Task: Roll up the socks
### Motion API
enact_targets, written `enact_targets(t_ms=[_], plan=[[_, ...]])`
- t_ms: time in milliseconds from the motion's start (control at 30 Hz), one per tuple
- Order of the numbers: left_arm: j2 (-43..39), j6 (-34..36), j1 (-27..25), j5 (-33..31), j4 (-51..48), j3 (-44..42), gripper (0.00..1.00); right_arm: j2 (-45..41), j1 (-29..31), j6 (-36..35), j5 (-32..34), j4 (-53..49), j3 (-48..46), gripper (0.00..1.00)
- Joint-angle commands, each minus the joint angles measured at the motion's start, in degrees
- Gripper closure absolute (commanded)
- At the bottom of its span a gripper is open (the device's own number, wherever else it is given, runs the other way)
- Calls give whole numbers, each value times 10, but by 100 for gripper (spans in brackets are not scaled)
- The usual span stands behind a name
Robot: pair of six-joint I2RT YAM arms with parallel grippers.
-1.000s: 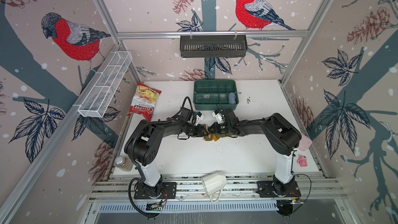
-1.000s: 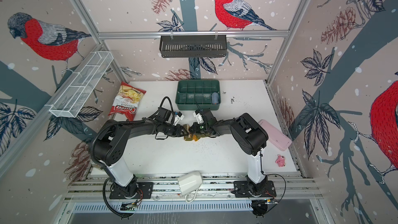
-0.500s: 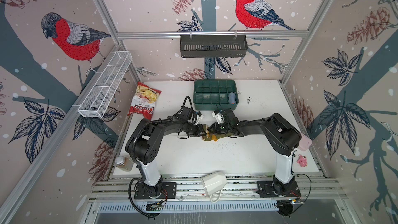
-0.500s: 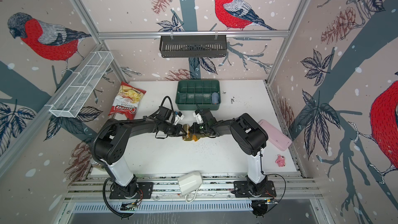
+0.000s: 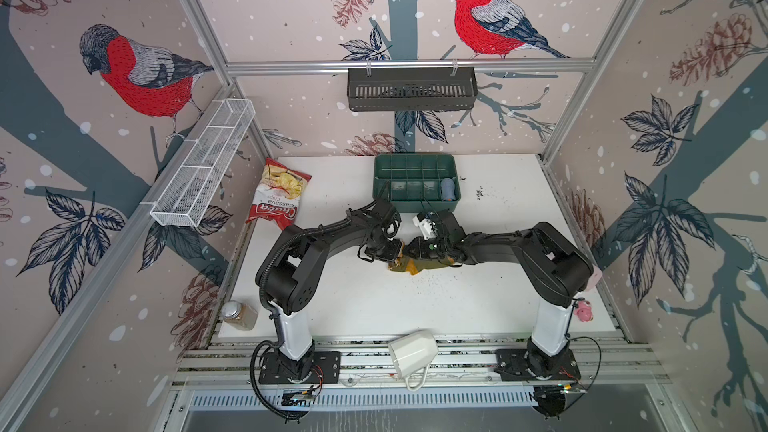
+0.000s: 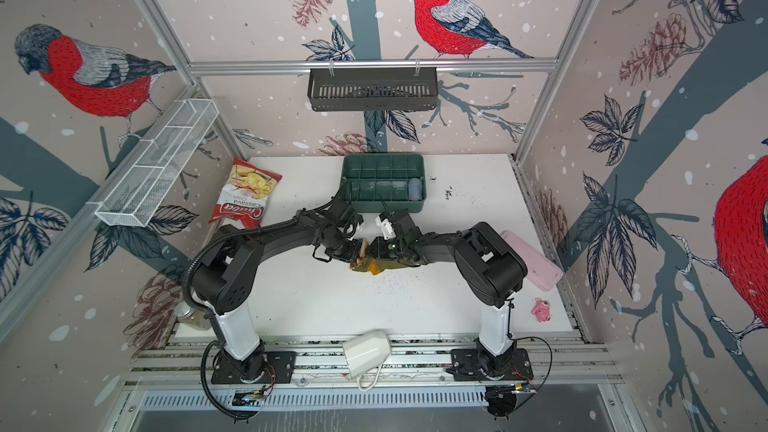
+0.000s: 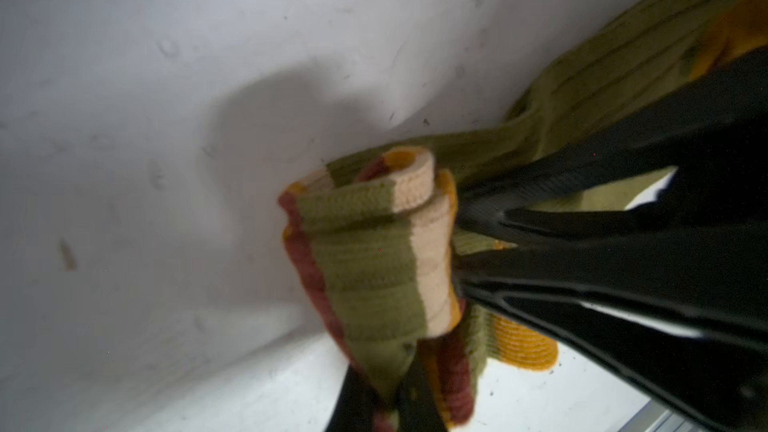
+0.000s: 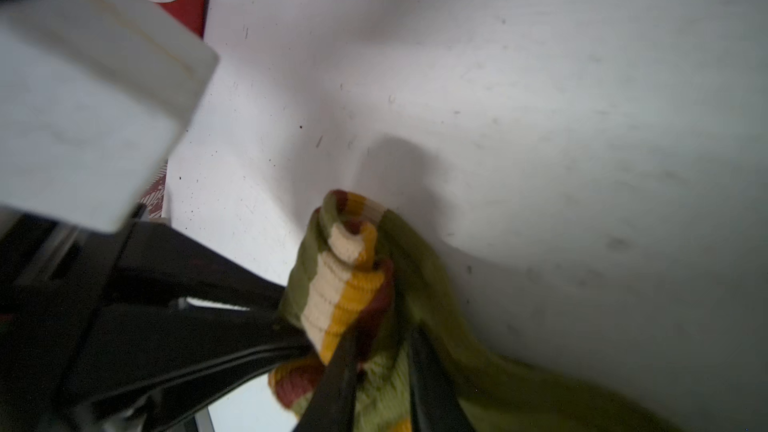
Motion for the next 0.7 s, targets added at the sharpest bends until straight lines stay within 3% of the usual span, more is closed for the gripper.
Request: enact_targets(t_ms=[0,333,667], plan=[[11,10,-10,-82,-76,15,100,-23,-8,-3,0,-7,-14,75],[36,-1,-49,-187,-181,102,100,-40,-11,11,-14,28,-55,83],[110,-22,-100,-289,-286,197,100,-49,-15,44,-45,100,-93,84]])
